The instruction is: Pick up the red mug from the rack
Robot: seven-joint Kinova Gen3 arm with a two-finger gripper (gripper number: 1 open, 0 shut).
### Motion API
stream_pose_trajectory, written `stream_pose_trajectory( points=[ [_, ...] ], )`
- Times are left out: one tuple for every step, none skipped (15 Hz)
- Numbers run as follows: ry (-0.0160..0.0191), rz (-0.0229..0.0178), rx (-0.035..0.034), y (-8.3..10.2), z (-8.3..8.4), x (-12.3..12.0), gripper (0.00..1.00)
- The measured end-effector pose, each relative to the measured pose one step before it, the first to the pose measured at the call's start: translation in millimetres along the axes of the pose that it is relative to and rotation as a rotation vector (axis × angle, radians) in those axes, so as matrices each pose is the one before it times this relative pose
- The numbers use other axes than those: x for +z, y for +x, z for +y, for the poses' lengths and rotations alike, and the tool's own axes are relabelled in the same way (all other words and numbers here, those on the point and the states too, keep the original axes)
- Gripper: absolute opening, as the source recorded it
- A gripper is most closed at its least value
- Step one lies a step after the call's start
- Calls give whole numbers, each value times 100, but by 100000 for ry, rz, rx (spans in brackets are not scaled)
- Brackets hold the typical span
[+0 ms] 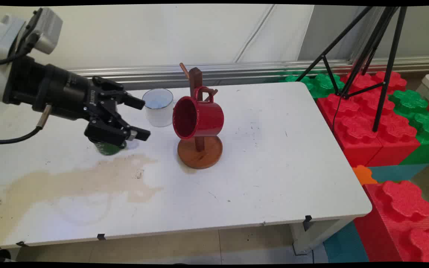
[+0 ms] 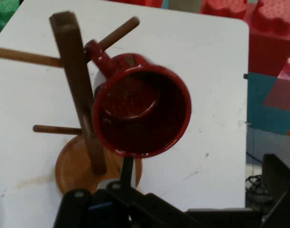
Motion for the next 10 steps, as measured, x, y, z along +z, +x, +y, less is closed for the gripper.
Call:
stream_pose_trajectory(
  points=[
    [-662,464,-949,469,196,215,100],
    [-497,287,-1158,454,168,259,100],
    [-451,88,-1064,362,121,273,100],
    [-506,-25,-1332,393,134,372,100],
    [-540,-69,-1439,362,135,405,100],
    [-391,-52,-1262,288,101,380,100],
    [-416,-23,-1609,368,114,543,100],
    [-303,-21,-1176,238,86,414,100],
    [-277,-53,-1137,206,85,429,100],
    [-278,-66,-1299,215,109,521,100]
  ],
)
